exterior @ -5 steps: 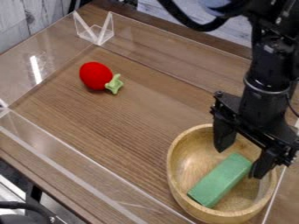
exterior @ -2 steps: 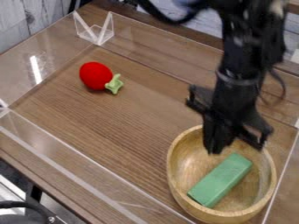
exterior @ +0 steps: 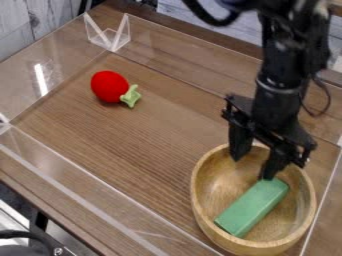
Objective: Remove the green block from the brown bowl and put it on the table
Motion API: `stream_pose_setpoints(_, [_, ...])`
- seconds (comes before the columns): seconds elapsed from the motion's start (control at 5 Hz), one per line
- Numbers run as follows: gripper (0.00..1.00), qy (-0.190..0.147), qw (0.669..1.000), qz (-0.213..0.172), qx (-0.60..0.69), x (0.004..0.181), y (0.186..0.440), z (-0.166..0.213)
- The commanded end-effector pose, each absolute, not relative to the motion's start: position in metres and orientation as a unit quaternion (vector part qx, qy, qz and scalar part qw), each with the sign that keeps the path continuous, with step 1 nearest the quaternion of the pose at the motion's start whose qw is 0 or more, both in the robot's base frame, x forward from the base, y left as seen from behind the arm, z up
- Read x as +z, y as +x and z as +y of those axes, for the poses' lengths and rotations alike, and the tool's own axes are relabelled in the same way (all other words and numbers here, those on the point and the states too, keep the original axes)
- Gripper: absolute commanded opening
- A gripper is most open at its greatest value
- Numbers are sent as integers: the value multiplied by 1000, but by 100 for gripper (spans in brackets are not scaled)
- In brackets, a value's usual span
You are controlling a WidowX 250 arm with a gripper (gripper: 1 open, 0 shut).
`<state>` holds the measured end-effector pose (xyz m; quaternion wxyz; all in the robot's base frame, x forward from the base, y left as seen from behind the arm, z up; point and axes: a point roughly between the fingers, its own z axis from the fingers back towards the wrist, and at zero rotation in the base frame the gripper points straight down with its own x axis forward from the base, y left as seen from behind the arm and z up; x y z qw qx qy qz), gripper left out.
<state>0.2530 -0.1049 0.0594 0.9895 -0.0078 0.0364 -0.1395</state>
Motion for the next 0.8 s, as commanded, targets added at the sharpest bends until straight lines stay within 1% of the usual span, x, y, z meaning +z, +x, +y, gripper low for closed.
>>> stream_pose_setpoints(0.0, [100,-16,994,16,-109,59,261,-119])
stream_pose_setpoints(0.2, [100,-18,997,26,-75,44,259,-127])
stream_pose_setpoints(0.4, [0,-17,995,28,-89,39,256,-126])
stream_pose_setpoints(0.6, [0,-12,994,30,-105,45,252,-123])
